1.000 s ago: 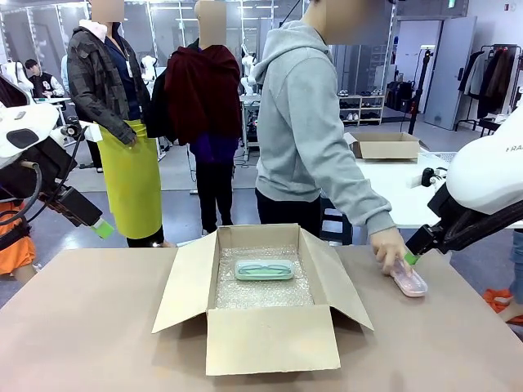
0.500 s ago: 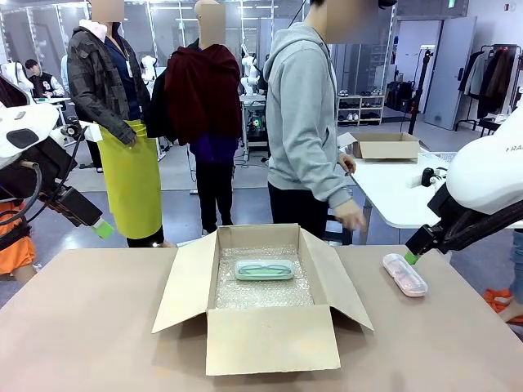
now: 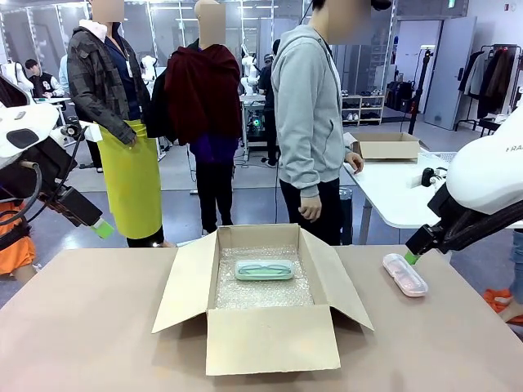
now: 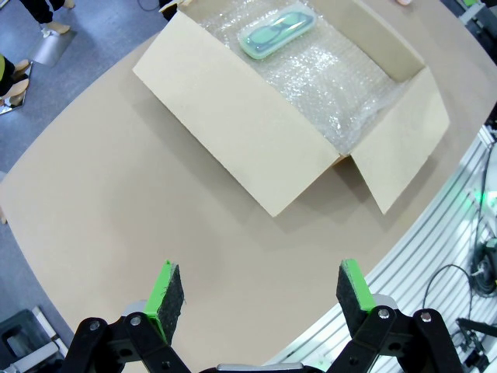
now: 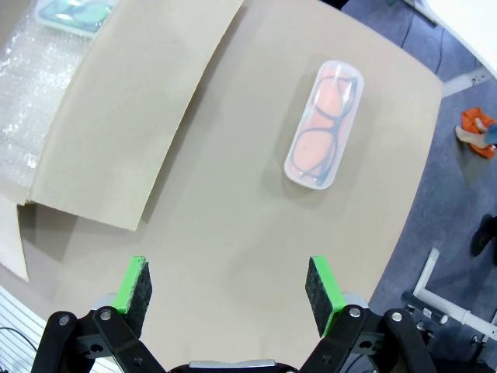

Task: Pack the glasses set securely to prepare it for shipping.
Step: Put the Glasses case from the right side of the table into the Package Box.

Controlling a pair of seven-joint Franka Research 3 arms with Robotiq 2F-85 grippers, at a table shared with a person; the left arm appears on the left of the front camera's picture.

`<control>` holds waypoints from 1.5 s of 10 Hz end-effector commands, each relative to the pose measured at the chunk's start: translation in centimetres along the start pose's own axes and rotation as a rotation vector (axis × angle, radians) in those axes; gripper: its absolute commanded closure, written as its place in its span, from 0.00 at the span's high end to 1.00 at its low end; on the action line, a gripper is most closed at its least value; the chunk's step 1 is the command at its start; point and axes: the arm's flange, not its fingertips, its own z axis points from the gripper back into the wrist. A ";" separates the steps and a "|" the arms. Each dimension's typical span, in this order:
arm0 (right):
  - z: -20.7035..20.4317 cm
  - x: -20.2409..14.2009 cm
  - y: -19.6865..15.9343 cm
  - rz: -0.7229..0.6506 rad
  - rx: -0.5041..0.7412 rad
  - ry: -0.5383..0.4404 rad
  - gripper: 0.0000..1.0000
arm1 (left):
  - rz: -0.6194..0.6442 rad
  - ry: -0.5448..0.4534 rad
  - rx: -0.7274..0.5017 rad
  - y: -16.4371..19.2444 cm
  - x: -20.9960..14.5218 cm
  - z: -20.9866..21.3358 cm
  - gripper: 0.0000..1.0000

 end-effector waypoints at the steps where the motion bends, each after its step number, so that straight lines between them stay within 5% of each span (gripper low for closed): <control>1: -0.8 2.2 -1.7 -0.021 -0.063 -0.024 1.00 | -0.009 -0.023 -0.012 0.2 0.1 0.1 1.00; 8: -7.8 12.0 -10.1 -0.138 -0.025 0.142 1.00 | -0.009 -0.023 -0.012 0.2 0.1 0.1 1.00; 12: -15.5 13.4 -14.0 -0.230 0.048 0.248 1.00 | -0.009 -0.023 -0.012 0.2 0.1 0.1 1.00; 15: -18.2 13.6 -13.7 -0.240 0.072 0.297 1.00 | -0.009 -0.023 -0.012 0.2 0.1 0.1 1.00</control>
